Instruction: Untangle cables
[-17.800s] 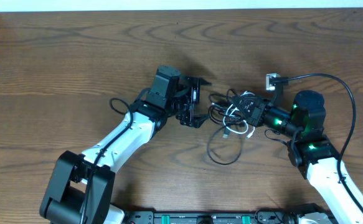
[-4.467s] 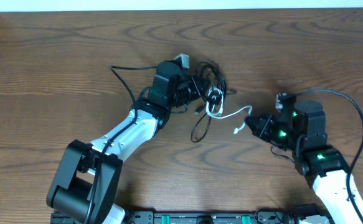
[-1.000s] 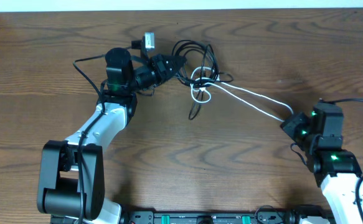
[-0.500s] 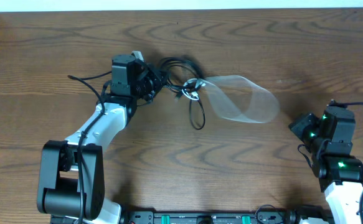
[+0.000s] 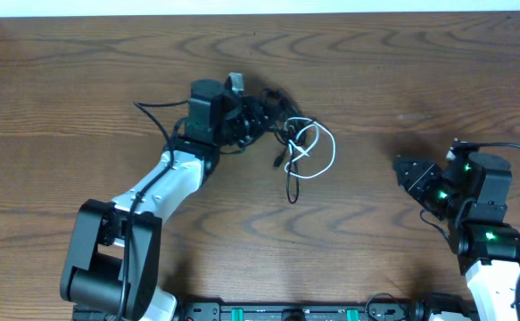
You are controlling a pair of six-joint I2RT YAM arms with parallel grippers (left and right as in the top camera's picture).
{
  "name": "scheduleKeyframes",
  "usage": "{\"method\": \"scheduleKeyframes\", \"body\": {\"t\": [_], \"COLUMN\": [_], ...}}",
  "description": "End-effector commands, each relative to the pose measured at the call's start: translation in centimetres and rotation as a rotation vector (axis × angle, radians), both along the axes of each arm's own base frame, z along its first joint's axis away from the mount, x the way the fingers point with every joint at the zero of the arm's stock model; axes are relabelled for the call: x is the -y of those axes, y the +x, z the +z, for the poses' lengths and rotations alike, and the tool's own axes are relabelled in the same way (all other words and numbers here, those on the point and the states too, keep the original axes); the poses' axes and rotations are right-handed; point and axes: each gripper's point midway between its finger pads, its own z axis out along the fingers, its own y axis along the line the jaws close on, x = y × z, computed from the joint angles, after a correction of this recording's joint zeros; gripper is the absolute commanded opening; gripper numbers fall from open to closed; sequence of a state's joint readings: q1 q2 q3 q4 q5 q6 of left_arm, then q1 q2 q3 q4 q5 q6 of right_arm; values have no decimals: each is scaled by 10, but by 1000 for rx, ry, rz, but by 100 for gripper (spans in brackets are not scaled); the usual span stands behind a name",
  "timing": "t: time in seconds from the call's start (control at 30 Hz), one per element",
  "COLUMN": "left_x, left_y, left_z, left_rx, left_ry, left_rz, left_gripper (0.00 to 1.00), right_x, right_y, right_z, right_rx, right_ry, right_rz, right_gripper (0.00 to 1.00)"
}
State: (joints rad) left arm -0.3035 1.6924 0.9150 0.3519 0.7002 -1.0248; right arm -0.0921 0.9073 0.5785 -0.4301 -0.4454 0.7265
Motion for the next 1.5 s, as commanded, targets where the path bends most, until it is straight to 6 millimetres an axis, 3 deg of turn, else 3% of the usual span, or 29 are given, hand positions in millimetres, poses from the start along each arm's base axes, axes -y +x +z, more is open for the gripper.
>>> {"method": "scheduleKeyframes", "body": {"t": [0.0, 0.2, 0.5, 0.73, 0.9, 1.13, 1.17, 1.3, 1.33, 1.47], "left_x": [13, 29, 47, 54, 64, 67, 67, 66, 64, 58], "left_y": [-3, -10, -23, -33, -44, -52, -53, -49, -46, -30], "left_z": [19, 26, 26, 29, 47, 53, 54, 53, 52, 48], "left_rx": [60, 100, 147, 107, 120, 68, 61, 32, 37, 70], "left_ry": [-34, -41, -18, -63, -147, -199, -203, -209, -202, -164], "left_rz": [-40, -82, -150, -190, -275, -308, -310, -275, -256, -169], "left_gripper": [8, 8, 8, 8, 8, 8, 8, 8, 8, 8], "right_x": [-37, -75, -118, -144, -136, -135, -136, -147, -153, -175], "right_y": [-10, -12, 0, 10, 21, 22, 23, 14, 9, -13], "right_z": [17, 33, 37, 0, -31, -40, -39, -33, -30, -8], "right_rx": [43, 171, 280, 336, 264, 249, 252, 271, 271, 308], "right_ry": [115, 61, 10, -145, -225, -239, -238, -170, -130, 47], "right_rz": [178, 373, 502, 683, 652, 663, 663, 723, 749, 880], "right_gripper": [43, 52, 50, 50, 43, 42, 39, 6, 1, 1]}}
